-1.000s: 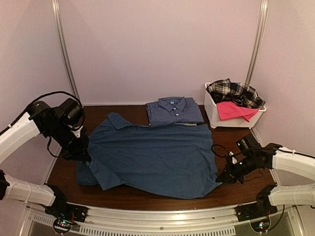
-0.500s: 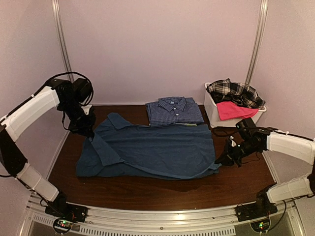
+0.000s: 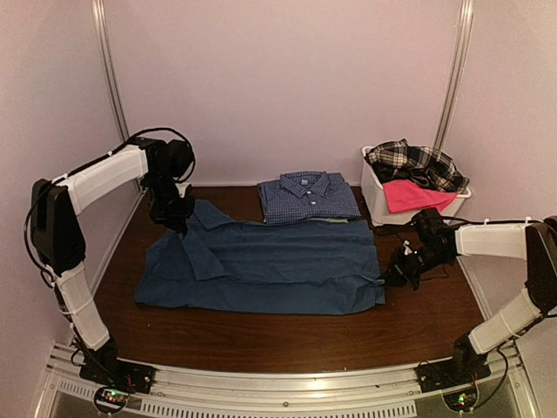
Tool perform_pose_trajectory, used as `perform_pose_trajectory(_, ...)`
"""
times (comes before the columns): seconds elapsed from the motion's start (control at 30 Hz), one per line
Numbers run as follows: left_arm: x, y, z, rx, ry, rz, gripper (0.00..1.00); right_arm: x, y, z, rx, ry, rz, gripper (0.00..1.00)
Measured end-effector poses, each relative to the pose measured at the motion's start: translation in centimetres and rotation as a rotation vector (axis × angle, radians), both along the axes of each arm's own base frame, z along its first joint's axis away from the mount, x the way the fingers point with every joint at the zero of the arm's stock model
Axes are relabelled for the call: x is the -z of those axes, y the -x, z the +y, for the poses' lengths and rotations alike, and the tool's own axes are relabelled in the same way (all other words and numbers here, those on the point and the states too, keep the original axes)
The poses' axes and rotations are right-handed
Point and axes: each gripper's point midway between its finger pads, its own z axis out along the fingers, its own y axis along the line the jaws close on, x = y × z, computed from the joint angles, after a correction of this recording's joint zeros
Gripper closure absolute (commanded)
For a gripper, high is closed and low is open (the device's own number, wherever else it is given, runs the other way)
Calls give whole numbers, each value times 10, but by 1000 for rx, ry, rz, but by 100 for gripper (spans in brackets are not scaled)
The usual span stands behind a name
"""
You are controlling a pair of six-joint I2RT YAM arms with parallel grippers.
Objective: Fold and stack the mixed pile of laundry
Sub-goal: Fold the flattened T-shirt at the center of the board.
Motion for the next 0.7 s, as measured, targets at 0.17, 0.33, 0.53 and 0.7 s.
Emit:
perform_pose_trajectory(0.17,12,-12,4,-11,-3,2,96,8,-15,2,-5,7,15,100)
perform_pose_trajectory(0.33,14,-29,16,-51,38,-31,42,7,-24,-4,-5,14,-12,51)
perform_pose_trajectory(0.53,22,-18,45,-161,114,-41,20,-4,-29,-12,-55,66,-91,35)
perform_pose_trajectory(0.7,14,27,77,-291,170,-50,25,-32,-19,-19,-114,99,-221,37)
